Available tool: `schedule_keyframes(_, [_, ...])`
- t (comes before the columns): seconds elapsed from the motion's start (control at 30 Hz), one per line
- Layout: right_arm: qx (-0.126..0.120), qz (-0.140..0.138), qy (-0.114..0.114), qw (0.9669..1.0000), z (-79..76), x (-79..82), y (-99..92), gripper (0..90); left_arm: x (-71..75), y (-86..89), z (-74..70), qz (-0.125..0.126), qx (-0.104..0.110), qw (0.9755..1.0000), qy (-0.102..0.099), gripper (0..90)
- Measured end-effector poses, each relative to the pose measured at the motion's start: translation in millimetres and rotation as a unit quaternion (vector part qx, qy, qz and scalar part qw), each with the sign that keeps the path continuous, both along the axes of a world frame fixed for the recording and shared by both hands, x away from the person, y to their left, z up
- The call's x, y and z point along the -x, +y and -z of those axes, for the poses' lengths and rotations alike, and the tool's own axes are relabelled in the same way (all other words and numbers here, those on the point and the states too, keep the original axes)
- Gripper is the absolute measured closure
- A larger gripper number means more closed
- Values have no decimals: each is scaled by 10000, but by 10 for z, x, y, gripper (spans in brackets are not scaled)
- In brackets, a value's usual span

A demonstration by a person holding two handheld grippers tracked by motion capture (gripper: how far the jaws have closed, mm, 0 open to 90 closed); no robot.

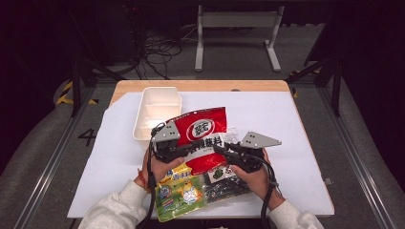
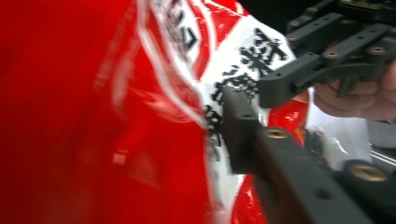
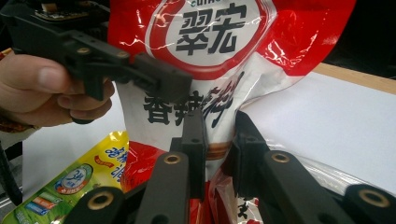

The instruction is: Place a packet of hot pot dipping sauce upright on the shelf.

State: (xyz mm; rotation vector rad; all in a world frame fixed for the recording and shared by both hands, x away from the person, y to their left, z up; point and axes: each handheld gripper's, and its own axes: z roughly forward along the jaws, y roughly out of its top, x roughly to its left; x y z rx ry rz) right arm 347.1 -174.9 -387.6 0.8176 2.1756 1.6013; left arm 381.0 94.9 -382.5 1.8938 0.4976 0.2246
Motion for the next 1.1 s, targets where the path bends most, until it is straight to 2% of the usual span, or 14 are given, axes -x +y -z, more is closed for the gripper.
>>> schedule_keyframes(0.17, [89, 61, -105, 9999, -3, 5, 52, 765, 22, 14, -31, -11, 59, 9999, -127, 900])
schedule_keyframes(0.2, [89, 52, -94, 9999, -2, 2, 49, 762, 29, 23, -50, 3, 33, 9998, -192, 900])
schedule_keyframes(0.27, [69, 54, -42, 10000, 1, -13, 32, 694, 39, 27, -84, 24, -54, 9995, -326, 900])
schedule_keyframes(0.33, [65, 66, -17, 10000, 0, -19, 15, 692, 43, 30, -112, 60, -43, 9992, -387, 900])
schedule_keyframes(0.4, [25, 59, -6, 10000, -8, -21, -4, 627, 33, 31, -133, 133, -17, 9992, -370, 900])
schedule_keyframes(0.43, [18, 54, 20, 10000, -12, -25, -14, 553, 30, 30, -152, 98, -37, 9991, -419, 900])
schedule_keyframes(0.47, [27, 65, 44, 10000, -16, -29, -32, 537, 22, 34, -171, 136, -10, 9990, -423, 900])
schedule_keyframes(0.57, [-9, 84, 78, 9999, -34, -15, -112, 450, 6, 57, -255, 110, -26, 9983, -570, 900])
schedule_keyframes(0.67, [-65, 179, 125, 9997, -54, -7, -222, 403, -25, 125, -379, 96, -69, 9967, -800, 900])
schedule_keyframes(0.77, [-69, 390, 86, 9992, -65, -17, -351, 390, -85, 225, -511, 48, -117, 9952, -974, 900])
schedule_keyframes(0.83, [-67, 513, 74, 9986, -64, -36, -430, 382, -113, 264, -548, -3, -117, 9950, -993, 900])
schedule_keyframes(0.87, [-67, 513, 74, 9986, -64, -36, -430, 382, -178, 344, -609, -50, -134, 9939, -1094, 900])
schedule_keyframes(0.97, [-156, 731, 166, 9971, -46, -45, -575, 377, -299, 485, -680, -240, -163, 9920, -1227, 900])
schedule_keyframes(1.1, [-98, 916, 197, 9956, -5, -7, -686, 376, -501, 688, -721, -395, -115, 9914, -1244, 900])
